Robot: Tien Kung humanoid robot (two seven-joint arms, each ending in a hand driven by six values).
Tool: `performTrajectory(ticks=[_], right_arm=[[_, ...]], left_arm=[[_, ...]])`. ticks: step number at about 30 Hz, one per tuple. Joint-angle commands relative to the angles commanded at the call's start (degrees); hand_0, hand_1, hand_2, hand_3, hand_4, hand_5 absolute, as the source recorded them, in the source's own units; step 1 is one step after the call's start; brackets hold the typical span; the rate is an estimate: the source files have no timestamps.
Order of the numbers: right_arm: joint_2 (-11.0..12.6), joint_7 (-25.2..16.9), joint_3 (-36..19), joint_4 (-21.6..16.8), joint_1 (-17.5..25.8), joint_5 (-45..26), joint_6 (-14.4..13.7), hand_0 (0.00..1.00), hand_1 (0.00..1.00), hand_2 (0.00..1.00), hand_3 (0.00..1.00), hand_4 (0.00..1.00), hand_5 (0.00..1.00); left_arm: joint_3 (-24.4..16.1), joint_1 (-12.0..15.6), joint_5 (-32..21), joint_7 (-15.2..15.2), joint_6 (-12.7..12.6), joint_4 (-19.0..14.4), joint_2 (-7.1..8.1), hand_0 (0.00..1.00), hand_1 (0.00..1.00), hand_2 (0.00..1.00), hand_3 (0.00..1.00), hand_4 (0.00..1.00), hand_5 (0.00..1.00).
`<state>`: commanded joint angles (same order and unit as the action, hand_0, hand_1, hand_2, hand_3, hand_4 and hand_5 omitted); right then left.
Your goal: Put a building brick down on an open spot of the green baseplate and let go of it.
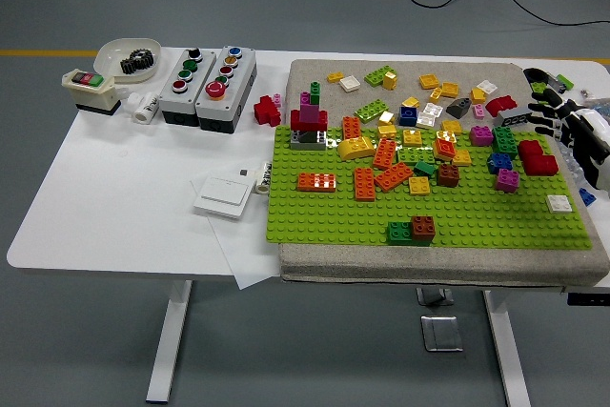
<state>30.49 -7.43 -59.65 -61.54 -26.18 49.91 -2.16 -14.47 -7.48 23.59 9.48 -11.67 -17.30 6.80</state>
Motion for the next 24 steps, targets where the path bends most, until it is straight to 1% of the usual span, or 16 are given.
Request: performTrajectory(ticks=[9, 24], right_arm=[[-0.36, 0.12, -0.05, 0.14, 0.66, 0.08, 0.11, 0.876, 0.815, 0.841, 0.832, 0.998, 0.998], [-0.79, 0.14, 0.44, 0.32, 1.0, -0.13, 0.08, 0.878, 0.815, 0.84, 0.829, 0.998, 0.998]], left_arm=[[-1.64, 0.62, 3.07, 0.97, 0.45, -0.1, 0.26, 0.74, 0.756, 0.785, 0.652, 0.769, 0.728], [-2.22, 1.52, 4.71, 1.43, 0.91, -0.38, 0.22, 0.739, 0.754, 0.785, 0.652, 0.77, 0.727]])
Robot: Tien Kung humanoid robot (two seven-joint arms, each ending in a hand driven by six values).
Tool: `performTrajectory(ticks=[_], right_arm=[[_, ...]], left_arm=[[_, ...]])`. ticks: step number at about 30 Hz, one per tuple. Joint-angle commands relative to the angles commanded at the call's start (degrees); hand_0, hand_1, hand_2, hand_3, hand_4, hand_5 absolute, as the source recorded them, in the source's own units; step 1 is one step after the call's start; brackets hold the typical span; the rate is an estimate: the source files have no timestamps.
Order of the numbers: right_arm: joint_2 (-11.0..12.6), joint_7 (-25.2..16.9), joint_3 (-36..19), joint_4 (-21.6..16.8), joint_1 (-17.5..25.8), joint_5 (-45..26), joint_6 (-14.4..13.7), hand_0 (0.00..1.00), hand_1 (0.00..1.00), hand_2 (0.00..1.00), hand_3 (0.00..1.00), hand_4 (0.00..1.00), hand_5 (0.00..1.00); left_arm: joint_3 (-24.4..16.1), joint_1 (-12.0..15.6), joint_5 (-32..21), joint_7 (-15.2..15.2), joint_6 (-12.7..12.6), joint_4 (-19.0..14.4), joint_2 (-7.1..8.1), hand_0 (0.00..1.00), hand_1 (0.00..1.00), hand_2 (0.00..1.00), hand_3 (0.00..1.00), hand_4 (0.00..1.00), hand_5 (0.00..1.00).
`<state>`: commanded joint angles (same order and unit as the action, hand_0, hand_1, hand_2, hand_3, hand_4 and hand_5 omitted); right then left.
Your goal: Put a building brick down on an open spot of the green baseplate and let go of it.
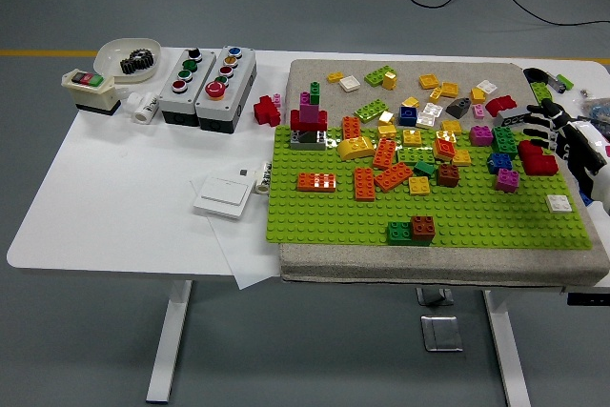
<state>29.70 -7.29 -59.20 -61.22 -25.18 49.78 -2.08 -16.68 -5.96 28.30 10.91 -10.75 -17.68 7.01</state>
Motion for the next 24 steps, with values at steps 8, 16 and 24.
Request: performTrajectory(ticks=[8, 16, 24], right_arm=[[0.14, -0.26, -0.1, 0.1, -0.06, -0.41, 0.07, 0.879, 0.815, 0.836, 0.828, 0.998, 0.998], [0.15, -0.35, -0.31, 0.3, -0.06, -0.65, 0.33, 0.879, 0.816, 0.835, 0.826, 0.998, 0.998], [0.14, -0.35, -0.7, 0.28, -0.03, -0.89, 0.45, 0.881, 0.818, 0.835, 0.823, 0.998, 0.998]], left_arm=[[-0.87, 0.0, 1.67, 0.53, 0.32, -0.11, 0.15, 0.738, 0.753, 0.785, 0.654, 0.773, 0.729], [-1.61, 0.05, 3.17, 0.98, 0.64, -0.22, 0.33, 0.736, 0.749, 0.784, 0.654, 0.774, 0.729], [-2.11, 0.17, 4.32, 1.32, 0.89, -0.29, 0.49, 0.736, 0.746, 0.784, 0.653, 0.774, 0.729]])
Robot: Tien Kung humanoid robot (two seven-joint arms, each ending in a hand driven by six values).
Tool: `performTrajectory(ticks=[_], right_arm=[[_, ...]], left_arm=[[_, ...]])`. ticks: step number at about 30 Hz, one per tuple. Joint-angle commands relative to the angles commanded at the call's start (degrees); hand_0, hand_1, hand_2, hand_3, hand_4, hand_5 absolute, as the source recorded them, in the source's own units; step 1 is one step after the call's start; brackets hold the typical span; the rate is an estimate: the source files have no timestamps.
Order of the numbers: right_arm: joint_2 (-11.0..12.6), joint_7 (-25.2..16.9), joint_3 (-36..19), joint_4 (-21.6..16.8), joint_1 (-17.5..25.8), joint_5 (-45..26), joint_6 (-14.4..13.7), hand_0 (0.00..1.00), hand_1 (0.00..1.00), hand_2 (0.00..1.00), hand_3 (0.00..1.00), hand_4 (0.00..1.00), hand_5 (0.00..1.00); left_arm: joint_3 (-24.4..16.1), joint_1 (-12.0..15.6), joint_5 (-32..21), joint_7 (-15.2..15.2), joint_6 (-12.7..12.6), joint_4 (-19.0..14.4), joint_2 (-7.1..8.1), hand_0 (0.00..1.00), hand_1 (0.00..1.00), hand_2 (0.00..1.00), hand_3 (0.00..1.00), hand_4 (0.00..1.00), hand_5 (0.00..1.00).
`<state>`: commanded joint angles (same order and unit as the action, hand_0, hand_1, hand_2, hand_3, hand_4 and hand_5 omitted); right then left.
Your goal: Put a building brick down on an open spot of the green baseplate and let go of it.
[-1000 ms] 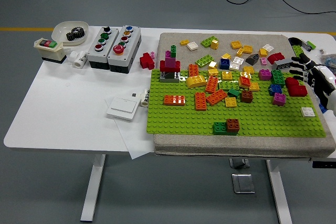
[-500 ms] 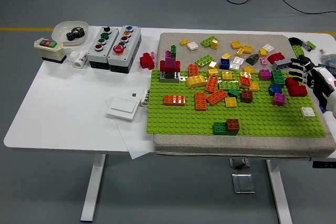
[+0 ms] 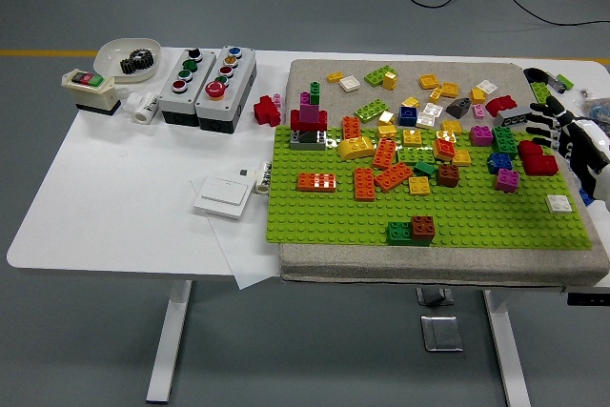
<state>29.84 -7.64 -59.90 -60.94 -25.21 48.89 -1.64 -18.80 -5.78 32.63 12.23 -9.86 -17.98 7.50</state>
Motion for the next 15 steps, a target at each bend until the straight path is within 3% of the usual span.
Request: performTrajectory(ticks=[15], right_arm=[[0.31, 0.46, 0.0, 0.15, 0.12, 0.33, 0.2, 0.884, 0.818, 0.828, 0.816, 0.998, 0.998]], left_arm=[[1.75, -0.08, -3.33, -1.22, -0.69, 0.31, -0.42, 0.735, 0.745, 0.778, 0.651, 0.774, 0.729]])
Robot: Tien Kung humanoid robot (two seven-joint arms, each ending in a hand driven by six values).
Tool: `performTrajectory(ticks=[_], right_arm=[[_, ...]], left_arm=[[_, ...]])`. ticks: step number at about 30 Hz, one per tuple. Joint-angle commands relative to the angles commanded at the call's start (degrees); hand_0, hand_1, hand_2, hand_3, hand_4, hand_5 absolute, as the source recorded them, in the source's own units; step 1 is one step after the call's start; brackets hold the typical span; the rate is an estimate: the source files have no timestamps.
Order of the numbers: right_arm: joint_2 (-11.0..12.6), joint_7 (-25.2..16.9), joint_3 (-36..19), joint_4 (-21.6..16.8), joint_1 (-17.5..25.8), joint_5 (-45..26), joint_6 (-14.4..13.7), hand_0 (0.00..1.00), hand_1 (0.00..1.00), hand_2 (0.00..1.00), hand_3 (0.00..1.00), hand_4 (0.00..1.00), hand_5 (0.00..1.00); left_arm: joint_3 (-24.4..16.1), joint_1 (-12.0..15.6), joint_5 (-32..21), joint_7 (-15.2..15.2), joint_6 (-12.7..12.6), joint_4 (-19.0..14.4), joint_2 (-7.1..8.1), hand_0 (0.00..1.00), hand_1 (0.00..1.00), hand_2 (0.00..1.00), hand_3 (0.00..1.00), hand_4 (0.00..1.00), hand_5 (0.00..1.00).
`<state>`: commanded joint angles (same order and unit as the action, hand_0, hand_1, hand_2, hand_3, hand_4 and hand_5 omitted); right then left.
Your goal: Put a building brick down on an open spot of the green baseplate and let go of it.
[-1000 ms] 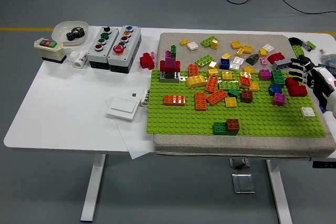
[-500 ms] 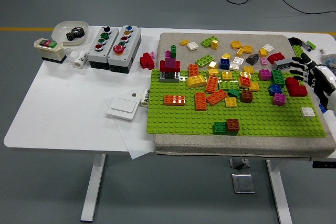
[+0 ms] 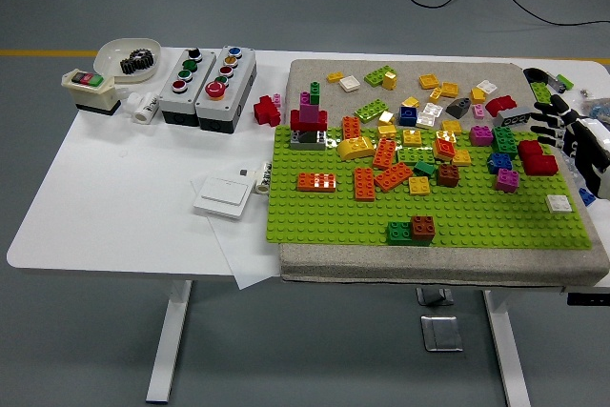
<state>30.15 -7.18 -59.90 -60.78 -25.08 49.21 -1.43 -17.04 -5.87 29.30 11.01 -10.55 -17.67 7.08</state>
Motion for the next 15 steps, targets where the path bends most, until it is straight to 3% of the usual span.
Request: performTrajectory(ticks=[15], right_arm=[[0.4, 0.22, -0.02, -0.25, -0.5, 0.34, -0.1, 0.884, 0.815, 0.822, 0.811, 0.998, 0.998]], left_arm=[[2.72, -0.29, -5.16, -1.61, -0.73, 0.38, -0.66, 0.734, 0.745, 0.777, 0.651, 0.774, 0.73]])
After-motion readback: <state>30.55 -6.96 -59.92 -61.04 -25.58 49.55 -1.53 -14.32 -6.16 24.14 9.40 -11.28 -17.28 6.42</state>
